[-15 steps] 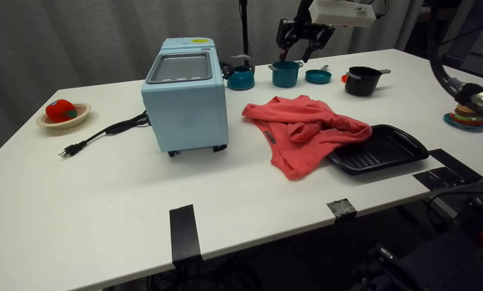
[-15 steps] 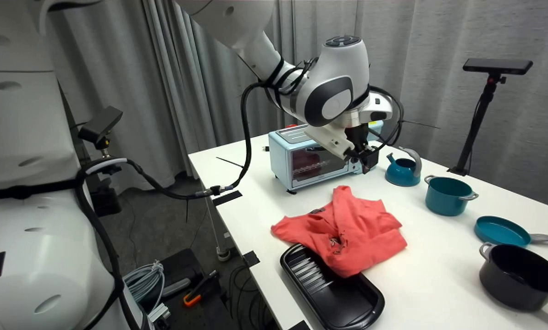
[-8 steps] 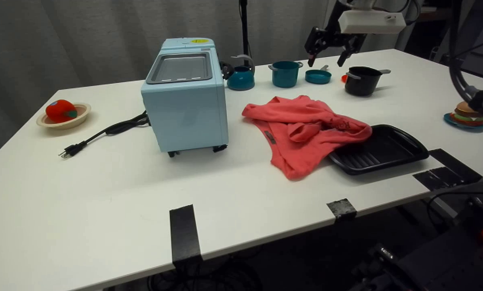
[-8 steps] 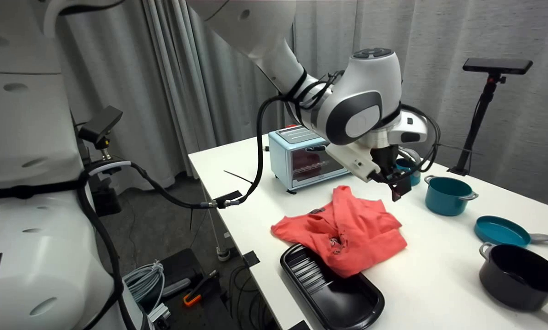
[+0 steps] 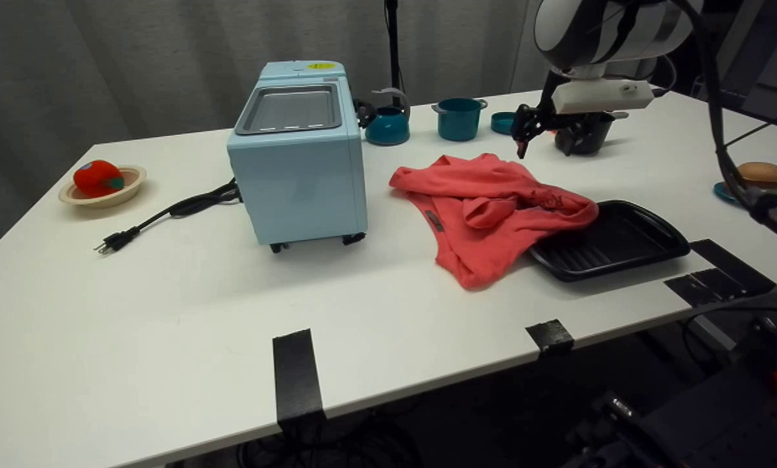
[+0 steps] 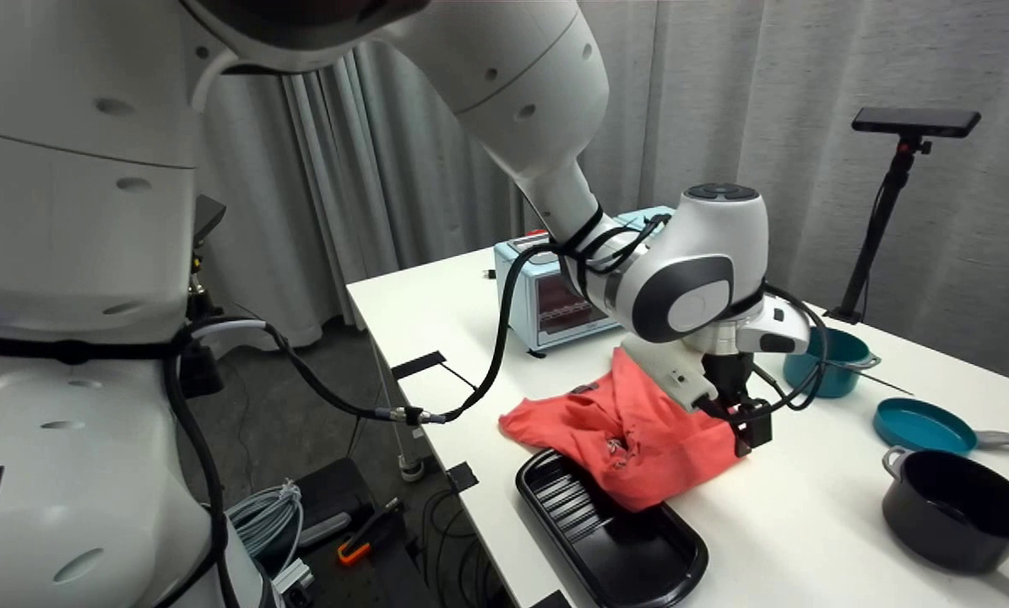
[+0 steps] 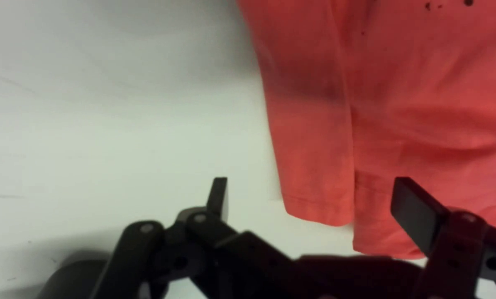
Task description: Fold the right sleeve of the orange shirt then fold the shirt from bottom to top
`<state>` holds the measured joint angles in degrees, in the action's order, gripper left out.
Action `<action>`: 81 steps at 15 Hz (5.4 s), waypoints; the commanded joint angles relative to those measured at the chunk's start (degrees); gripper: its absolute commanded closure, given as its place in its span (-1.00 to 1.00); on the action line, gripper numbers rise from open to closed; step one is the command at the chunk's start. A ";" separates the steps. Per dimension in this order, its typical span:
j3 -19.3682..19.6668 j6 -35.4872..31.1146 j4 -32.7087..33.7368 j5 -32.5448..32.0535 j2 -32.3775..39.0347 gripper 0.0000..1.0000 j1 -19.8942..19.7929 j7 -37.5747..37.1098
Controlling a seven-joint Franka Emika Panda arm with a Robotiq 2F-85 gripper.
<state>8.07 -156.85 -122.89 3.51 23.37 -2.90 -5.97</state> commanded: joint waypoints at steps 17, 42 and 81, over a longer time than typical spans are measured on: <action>0.75 16.12 26.05 -0.70 15.15 -1.00 -4.44 0.73; -8.24 0.31 4.65 -0.04 6.82 -1.00 -8.43 19.31; -51.37 -3.71 -18.29 21.14 -16.61 0.99 -41.75 66.18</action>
<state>-32.20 -163.99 -139.52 16.24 9.32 -36.07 49.07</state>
